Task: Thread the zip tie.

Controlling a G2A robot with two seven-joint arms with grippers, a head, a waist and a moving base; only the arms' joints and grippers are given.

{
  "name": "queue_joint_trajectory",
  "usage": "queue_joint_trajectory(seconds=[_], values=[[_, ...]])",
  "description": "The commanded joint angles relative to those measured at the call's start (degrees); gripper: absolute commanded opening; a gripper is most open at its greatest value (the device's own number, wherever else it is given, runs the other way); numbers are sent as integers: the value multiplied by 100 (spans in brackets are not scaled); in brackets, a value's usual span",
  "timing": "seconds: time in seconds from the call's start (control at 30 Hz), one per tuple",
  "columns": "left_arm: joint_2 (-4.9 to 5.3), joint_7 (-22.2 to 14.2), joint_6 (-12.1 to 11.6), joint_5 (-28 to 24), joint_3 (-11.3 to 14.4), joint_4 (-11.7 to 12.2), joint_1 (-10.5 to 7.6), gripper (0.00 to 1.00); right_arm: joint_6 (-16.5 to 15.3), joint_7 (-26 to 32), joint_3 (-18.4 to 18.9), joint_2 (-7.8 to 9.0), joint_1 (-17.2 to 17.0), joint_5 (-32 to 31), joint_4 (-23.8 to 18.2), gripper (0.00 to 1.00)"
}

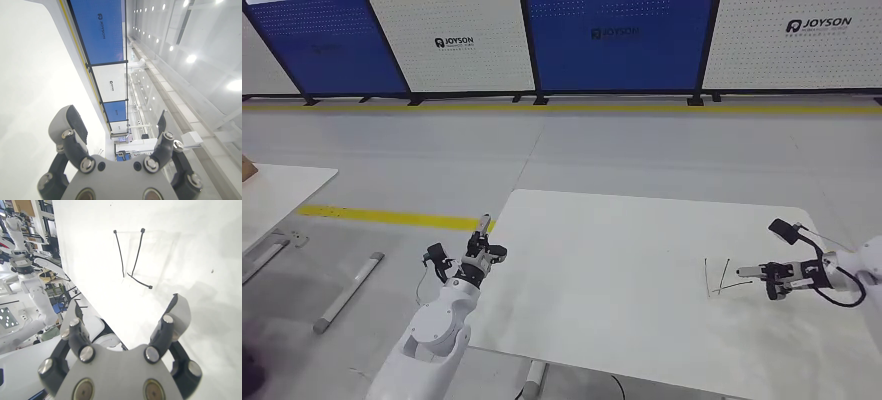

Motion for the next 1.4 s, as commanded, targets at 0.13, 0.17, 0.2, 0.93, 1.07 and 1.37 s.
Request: queue_joint_trajectory(seconds=[0.13,0.17,0.2,0.93,1.07,1.37], values=[[0,0,0,0,0,0,0,100,0,0,1,0,-1,0,-1,100],[0,0,0,0,0,0,0,100,0,0,1,0,-1,0,-1,100],[0,0,0,0,0,0,0,100,52,-109,-5,-4,-17,-31,-1,100],[0,0,0,0,0,0,0,100,893,-736,-75,-313,2,-347,308,53],[0,0,0,0,0,0,0,100,824,-710,-52,-345,22,-366,458,48],[0,0,0,0,0,0,0,100,733,-682,25,-409,37,-357,788,43]])
